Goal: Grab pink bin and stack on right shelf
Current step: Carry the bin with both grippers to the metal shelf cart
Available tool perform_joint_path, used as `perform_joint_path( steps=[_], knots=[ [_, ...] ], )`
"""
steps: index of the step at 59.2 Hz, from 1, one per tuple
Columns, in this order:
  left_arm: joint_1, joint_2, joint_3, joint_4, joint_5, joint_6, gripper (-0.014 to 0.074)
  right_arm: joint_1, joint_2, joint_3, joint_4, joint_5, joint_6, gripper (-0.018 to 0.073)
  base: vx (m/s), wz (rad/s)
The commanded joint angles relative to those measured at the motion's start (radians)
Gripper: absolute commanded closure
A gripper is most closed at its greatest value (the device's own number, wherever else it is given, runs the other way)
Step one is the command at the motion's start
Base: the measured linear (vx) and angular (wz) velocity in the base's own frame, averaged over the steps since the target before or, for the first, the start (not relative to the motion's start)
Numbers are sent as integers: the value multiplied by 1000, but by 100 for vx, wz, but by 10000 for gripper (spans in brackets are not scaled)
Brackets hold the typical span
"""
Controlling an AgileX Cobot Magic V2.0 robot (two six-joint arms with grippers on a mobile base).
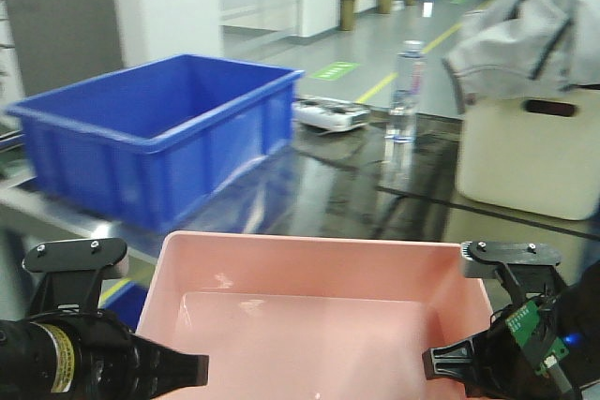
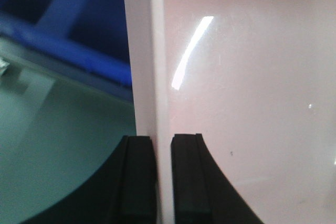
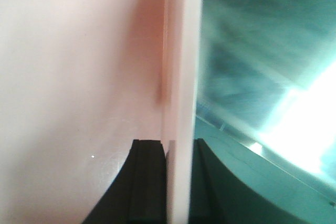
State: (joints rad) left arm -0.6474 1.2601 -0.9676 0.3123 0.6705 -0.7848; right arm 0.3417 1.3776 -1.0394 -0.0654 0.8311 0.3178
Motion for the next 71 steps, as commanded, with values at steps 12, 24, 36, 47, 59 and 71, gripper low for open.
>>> perform_joint_path(
  steps=[12, 24, 36, 47, 59, 71],
  knots=[
    [-1, -48, -32, 30, -72, 1, 450, -13, -32, -24, -90, -22, -7, 568, 21, -71],
    [-1, -48, -32, 30, -72, 1, 450, -13, -32, -24, -90, -22, -7, 568, 17, -66],
    [-1, -48, -32, 30, -72, 1, 450, -13, -32, -24, -90, -22, -7, 568, 15, -51],
    [-1, -48, -32, 30, -72, 1, 450, -13, -32, -24, -90, -22, -7, 568, 14, -31],
    [-1, -48, -32, 30, -72, 1, 450, -13, -32, -24, -90, -22, -7, 568, 11, -11],
    [-1, -48, -32, 30, -72, 1, 450, -13, -32, -24, -90, -22, -7, 568, 9, -1]
  ],
)
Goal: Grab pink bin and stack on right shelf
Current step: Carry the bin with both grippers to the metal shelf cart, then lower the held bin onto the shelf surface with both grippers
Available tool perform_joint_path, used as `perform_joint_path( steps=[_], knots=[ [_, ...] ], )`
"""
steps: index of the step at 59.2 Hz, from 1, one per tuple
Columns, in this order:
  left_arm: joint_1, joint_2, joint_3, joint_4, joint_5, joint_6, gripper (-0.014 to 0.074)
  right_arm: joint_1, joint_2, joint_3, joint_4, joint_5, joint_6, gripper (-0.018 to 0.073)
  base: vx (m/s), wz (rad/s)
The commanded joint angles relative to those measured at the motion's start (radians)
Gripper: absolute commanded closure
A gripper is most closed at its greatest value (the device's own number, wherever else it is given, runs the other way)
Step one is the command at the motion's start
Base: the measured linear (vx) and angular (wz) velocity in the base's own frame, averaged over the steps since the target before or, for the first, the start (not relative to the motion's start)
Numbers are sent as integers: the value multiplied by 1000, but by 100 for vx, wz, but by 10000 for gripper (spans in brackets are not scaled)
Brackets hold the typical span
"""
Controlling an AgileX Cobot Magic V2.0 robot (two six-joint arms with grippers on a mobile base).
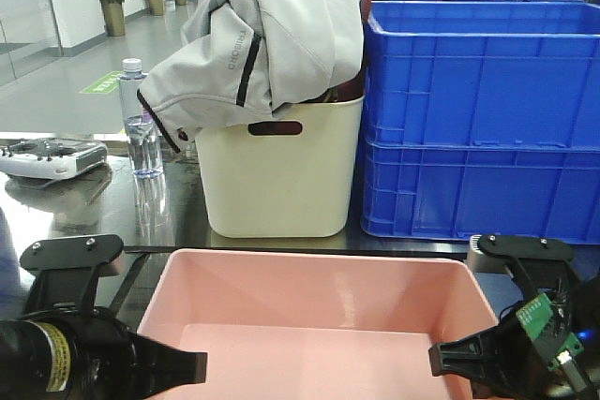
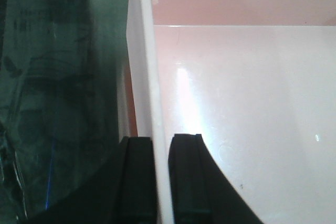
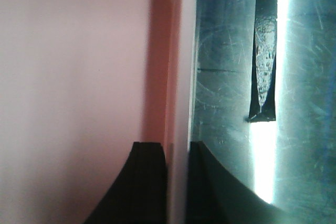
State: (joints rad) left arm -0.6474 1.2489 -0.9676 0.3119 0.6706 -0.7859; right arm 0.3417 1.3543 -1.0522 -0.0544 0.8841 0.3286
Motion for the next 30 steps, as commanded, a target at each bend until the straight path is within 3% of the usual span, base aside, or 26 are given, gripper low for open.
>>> perform_joint_path(
  steps=[1, 30],
  knots=[
    [-1, -37, -32, 30, -72, 2, 450, -13, -8, -12, -101, -75, -18, 568, 8, 1],
    [-1, -37, -32, 30, -72, 2, 450, -13, -8, -12, -101, -75, -18, 568, 8, 2]
  ],
)
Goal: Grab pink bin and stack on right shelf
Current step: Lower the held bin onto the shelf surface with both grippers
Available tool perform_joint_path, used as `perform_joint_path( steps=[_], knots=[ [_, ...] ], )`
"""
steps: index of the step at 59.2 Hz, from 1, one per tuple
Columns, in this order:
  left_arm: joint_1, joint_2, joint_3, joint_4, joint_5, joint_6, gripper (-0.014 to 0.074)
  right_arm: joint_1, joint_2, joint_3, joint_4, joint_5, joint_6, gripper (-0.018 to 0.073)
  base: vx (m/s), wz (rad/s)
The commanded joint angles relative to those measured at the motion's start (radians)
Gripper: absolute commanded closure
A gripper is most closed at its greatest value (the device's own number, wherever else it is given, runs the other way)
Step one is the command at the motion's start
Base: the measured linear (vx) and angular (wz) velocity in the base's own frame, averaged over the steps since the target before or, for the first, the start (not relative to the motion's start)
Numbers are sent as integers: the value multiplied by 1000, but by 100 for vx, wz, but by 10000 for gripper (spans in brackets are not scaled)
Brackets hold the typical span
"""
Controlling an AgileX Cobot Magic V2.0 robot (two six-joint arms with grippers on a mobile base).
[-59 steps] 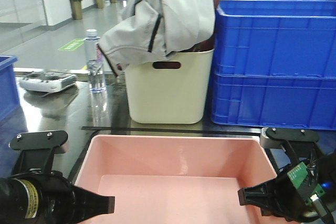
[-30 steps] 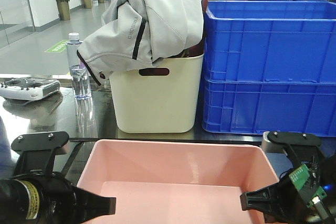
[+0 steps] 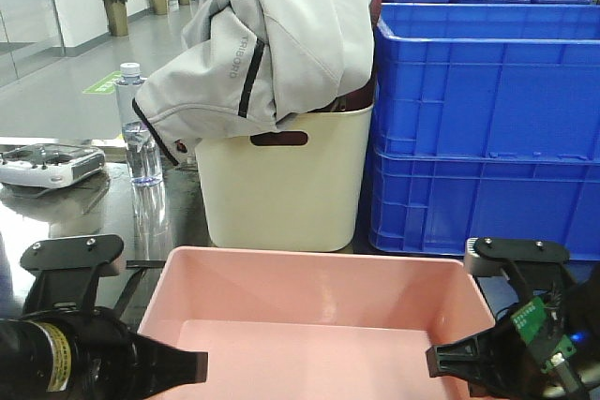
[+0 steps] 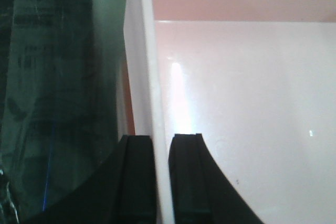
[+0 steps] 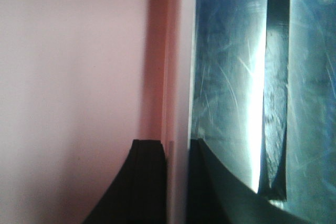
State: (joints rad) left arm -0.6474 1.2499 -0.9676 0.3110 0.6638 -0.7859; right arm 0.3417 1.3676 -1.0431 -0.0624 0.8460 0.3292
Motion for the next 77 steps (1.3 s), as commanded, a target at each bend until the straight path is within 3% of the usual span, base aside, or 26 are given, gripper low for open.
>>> perform_joint_path(
  steps=[1, 45, 58, 66, 73, 77],
  knots=[
    [-1, -38, -32, 31, -65, 2, 450, -13, -22, -21, -93, -37, -18, 568, 6, 1],
    [-1, -34, -32, 33, -71, 2, 450, -13, -22, -21, -110, -50, -15, 568, 1, 0],
    [-1, -16, -32, 63, -74, 2, 450, -13, -39, -21, -115, -104, -10, 568, 0, 0],
    [4, 18, -33, 143, -112, -2, 447, -14, -28, -21, -117, -123, -7, 558, 0, 0],
    [39, 56, -35, 154, -152, -5, 403, -14, -14, -21, -113, -163, 1, 505, 0, 0],
    [60, 77, -35, 154, -184, -5, 332, -14, -11, -21, -112, -179, 2, 447, 0, 0]
  ],
)
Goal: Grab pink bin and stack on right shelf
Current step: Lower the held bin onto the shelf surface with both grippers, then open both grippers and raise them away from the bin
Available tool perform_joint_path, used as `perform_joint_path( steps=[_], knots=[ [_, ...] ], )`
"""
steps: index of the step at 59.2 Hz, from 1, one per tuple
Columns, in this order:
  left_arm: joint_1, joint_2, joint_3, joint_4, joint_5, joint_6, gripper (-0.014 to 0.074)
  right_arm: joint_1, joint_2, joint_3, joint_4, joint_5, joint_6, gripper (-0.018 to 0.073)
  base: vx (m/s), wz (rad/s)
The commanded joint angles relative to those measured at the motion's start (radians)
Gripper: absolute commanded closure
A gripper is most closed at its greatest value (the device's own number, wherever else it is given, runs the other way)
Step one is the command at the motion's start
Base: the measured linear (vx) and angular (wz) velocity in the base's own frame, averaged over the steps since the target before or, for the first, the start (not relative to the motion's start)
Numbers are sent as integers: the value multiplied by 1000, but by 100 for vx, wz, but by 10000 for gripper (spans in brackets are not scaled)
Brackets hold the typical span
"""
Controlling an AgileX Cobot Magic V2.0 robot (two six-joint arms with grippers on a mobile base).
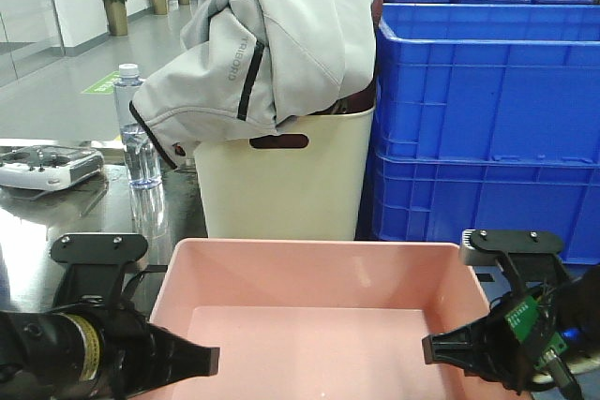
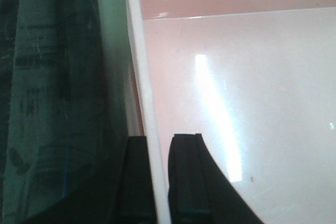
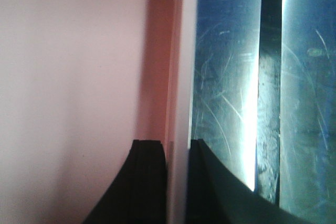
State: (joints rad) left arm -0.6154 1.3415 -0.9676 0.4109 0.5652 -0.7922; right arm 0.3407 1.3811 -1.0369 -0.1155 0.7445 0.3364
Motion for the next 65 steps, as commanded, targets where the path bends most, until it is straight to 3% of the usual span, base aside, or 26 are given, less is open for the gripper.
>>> perform_joint_path(
  steps=[1, 12, 18, 26, 32, 44, 49, 55, 65],
  knots=[
    [31, -9, -35, 54, -92, 3, 314, -13, -24, -27, -59, -79, -5, 431, 0, 0],
    [40, 2, -35, 42, -128, 4, 62, -13, -24, -27, -59, -97, -6, 177, 0, 0],
    [37, -25, -35, 25, -130, 11, -18, -12, -37, -27, -59, -99, -6, 37, 0, 0],
    [37, -116, -35, -76, -98, 152, -33, -12, -106, -27, -50, -62, -44, -63, 0, 0],
    [37, -209, -35, -210, -49, 363, -13, -12, -201, -25, -24, -12, -144, -69, 0, 0],
    [37, -415, -35, -526, 145, 862, 51, -12, -424, -23, 127, 102, -437, -14, 0, 0],
    [37, -474, -33, -617, 220, 1008, 73, -12, -503, -22, 191, 155, -523, 12, 0, 0],
    [37, -539, -9, -691, 250, 1085, 90, -12, -597, 31, 255, 160, -577, 43, 0, 0],
    [37, -656, 124, -710, 204, 1073, 101, -12, -749, 193, 253, 168, -612, 99, 0, 0]
  ],
)
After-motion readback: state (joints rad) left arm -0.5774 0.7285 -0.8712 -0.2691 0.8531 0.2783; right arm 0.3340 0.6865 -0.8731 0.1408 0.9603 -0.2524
